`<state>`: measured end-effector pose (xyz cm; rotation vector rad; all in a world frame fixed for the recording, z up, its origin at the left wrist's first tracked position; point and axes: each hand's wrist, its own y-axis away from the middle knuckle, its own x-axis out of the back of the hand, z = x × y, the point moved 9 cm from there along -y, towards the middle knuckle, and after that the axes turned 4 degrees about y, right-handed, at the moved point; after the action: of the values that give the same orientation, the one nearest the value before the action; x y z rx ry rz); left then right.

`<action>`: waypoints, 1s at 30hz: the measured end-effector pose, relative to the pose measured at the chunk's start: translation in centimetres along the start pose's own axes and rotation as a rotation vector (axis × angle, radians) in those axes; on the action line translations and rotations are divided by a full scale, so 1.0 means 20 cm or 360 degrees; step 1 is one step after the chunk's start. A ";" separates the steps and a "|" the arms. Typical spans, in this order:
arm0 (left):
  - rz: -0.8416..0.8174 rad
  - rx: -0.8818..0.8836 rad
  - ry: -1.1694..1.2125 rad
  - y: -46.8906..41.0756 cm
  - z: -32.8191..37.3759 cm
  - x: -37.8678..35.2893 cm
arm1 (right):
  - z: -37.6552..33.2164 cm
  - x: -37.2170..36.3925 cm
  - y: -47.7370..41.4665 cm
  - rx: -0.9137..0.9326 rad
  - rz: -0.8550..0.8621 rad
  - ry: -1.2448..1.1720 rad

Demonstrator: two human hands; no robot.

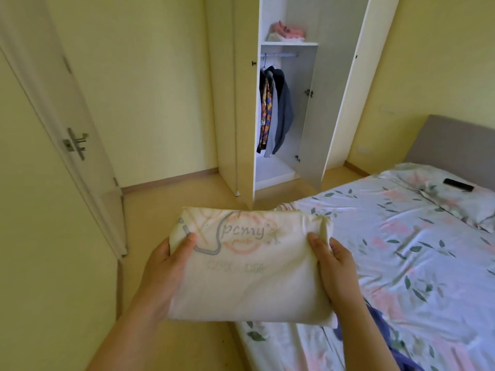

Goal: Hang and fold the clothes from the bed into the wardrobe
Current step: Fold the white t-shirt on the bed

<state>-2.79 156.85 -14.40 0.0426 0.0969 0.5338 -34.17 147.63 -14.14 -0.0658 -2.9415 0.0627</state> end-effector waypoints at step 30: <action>-0.0100 0.0150 0.0020 -2.08 0.08 0.33 | -0.16 -1.36 -1.44 -0.0070 0.0188 0.0088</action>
<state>24.02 124.47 -16.07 0.1280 0.1355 0.4668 -8.04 117.70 -15.06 -0.2440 -2.8814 0.0134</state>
